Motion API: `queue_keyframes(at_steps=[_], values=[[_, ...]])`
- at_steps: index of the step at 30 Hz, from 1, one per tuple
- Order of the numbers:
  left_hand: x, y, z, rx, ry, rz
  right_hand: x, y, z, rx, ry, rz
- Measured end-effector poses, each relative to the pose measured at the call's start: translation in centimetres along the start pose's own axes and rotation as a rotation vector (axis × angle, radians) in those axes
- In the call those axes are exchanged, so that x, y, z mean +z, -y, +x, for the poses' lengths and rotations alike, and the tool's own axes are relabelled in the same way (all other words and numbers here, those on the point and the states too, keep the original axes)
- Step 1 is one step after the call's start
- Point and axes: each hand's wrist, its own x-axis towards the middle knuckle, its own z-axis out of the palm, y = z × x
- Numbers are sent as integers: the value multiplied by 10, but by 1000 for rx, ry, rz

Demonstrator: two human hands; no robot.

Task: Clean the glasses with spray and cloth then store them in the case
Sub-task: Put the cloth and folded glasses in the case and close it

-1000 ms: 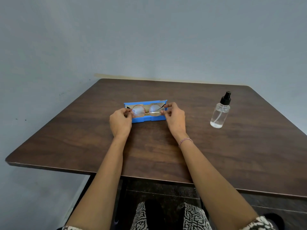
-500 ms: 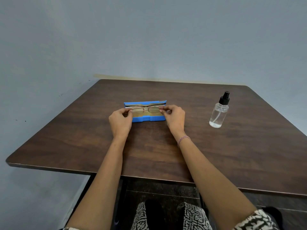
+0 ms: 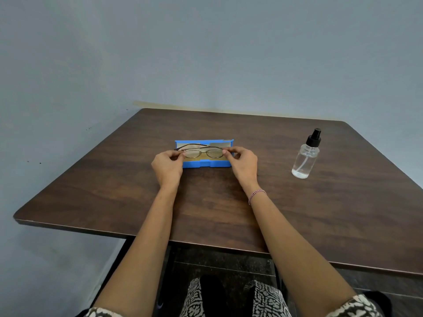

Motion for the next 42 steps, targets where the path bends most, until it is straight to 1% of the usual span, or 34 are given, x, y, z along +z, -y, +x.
queue_keyframes(at_steps=[6, 9, 12, 16, 20, 22, 26, 32, 35, 39, 42], values=[[4, 4, 5, -100, -23, -146, 1, 1, 1, -20, -2, 1], [4, 4, 5, -94, -48, -176, 1, 1, 3, -8, 16, -27], [4, 1, 2, -44, -48, -107, 3, 1, 4, -1, 17, -40], [6, -1, 0, 51, -5, 12, 4, 6, 8, -3, 12, -85], [9, -5, -5, 91, -19, 244, 2, 6, 11, 10, -3, -138], [10, -6, -6, 119, -10, 341, 0, 4, 9, -20, 2, -179], [10, -4, -5, 155, 8, 421, -3, 4, 5, -124, 23, -332], [12, -1, -8, 288, 26, 447, -10, 0, 8, -169, 37, -442], [11, 0, -6, 281, 16, 421, -12, 3, 7, -207, 48, -493], [11, 1, -5, 267, -3, 318, -16, 9, 4, -227, 62, -505], [11, 0, -4, 272, 9, 333, -18, 11, 4, -251, 65, -551]])
